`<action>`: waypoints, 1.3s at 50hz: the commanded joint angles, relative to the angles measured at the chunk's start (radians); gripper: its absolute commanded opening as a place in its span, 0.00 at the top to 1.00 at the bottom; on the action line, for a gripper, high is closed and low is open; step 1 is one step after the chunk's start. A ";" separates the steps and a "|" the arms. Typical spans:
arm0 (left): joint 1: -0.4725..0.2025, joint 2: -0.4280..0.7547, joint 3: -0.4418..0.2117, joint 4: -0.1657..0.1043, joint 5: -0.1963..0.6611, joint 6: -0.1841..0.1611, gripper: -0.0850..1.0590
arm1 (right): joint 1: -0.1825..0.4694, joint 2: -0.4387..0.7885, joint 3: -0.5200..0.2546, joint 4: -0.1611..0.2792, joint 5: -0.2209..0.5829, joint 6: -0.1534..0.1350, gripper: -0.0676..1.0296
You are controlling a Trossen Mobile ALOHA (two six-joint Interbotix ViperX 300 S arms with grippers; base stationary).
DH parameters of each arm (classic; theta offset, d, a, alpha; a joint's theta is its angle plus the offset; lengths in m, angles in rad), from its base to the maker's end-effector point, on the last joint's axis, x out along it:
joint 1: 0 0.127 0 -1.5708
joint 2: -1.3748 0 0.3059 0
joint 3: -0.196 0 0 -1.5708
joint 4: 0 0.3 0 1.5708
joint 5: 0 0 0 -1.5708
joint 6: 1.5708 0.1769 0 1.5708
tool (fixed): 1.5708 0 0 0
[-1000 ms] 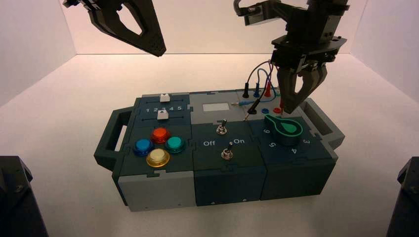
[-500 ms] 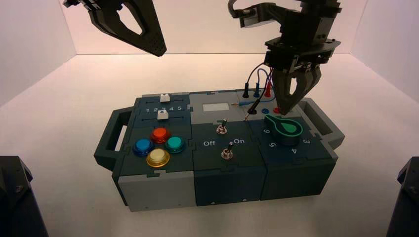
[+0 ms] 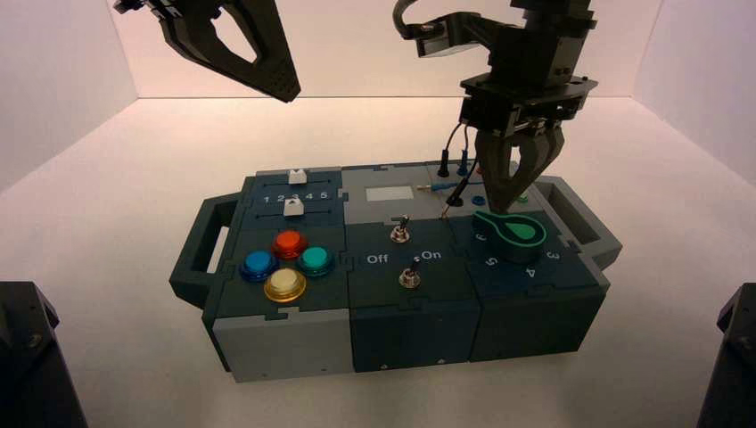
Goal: Turn the knob to position 6.
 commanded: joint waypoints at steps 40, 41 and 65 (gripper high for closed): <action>-0.005 -0.011 -0.005 -0.002 -0.005 0.002 0.95 | -0.083 -0.028 -0.055 -0.098 -0.006 0.012 0.96; -0.005 -0.012 -0.005 -0.002 -0.005 0.000 0.95 | -0.094 -0.034 -0.055 -0.101 -0.006 0.012 0.96; -0.005 -0.032 -0.005 0.015 -0.008 0.003 0.95 | -0.133 -0.224 -0.043 -0.121 0.055 0.018 0.96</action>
